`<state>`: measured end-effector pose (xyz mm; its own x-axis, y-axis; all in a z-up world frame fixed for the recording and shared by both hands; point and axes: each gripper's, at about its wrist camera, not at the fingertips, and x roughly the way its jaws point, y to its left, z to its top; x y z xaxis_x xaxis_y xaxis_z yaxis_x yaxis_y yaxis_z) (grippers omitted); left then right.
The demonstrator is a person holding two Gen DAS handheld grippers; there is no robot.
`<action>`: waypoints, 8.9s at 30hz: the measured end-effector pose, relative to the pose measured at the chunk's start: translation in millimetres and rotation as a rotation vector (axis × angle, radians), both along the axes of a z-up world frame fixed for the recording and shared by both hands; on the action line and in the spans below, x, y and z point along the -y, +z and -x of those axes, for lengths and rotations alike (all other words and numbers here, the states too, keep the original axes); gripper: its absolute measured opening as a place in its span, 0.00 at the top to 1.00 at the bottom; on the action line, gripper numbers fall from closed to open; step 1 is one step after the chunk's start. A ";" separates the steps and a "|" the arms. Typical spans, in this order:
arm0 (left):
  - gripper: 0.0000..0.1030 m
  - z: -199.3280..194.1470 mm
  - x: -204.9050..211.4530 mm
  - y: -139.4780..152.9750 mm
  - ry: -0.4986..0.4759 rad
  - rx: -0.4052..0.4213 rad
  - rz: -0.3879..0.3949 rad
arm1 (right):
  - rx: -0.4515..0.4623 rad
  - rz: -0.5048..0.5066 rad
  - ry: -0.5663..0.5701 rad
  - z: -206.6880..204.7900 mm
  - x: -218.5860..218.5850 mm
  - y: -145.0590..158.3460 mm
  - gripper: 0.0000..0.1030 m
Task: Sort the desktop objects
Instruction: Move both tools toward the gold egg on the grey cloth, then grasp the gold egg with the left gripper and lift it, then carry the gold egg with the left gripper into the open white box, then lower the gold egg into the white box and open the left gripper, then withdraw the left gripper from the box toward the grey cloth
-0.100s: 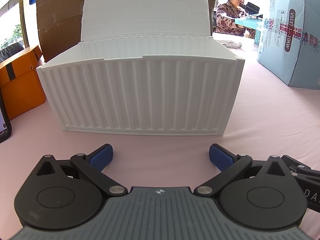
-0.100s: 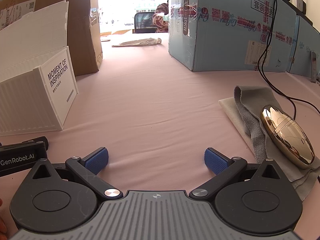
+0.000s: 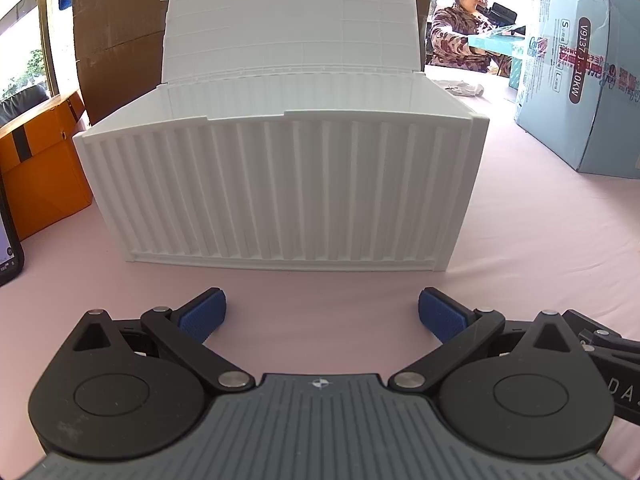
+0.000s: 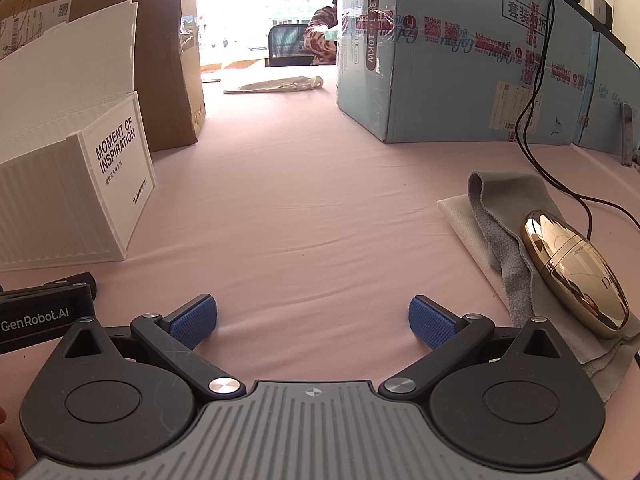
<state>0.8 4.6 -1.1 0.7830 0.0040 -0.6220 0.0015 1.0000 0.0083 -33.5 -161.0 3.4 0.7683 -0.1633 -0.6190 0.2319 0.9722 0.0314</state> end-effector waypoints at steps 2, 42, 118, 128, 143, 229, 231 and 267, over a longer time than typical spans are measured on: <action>0.00 0.2 -4.5 -2.3 0.000 0.007 0.002 | -0.002 0.005 0.000 -0.1 0.1 -0.1 0.00; 0.00 76.2 116.7 79.5 -0.667 0.383 0.187 | 0.804 -0.333 -0.194 173.5 188.4 34.1 0.00; 0.43 43.9 147.9 116.6 -0.844 0.143 0.528 | 0.511 -0.003 0.155 131.9 99.1 81.1 0.57; 0.43 51.0 46.7 165.9 -0.706 0.333 0.578 | 0.590 0.038 0.347 103.3 22.4 141.9 0.57; 0.45 18.7 -81.2 166.4 -0.433 0.407 0.553 | 0.533 -0.052 0.581 11.8 -88.3 163.3 0.57; 0.28 -115.1 -88.0 71.6 -0.211 -0.055 0.284 | -0.190 -0.116 0.554 -140.2 -137.9 80.6 0.56; 0.25 -114.4 -88.1 71.3 -0.208 -0.051 0.277 | -0.179 -0.094 0.543 -138.9 -137.5 82.6 0.48; 0.03 -105.3 -93.9 88.2 -0.191 -0.009 0.321 | -0.076 -0.059 0.449 -124.8 -133.0 101.7 0.10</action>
<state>106.1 98.6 87.1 0.7450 -0.3385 -0.5748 0.1873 0.9332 -0.3067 91.3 -28.1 105.1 0.7073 0.2121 -0.6743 -0.2078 0.9742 0.0885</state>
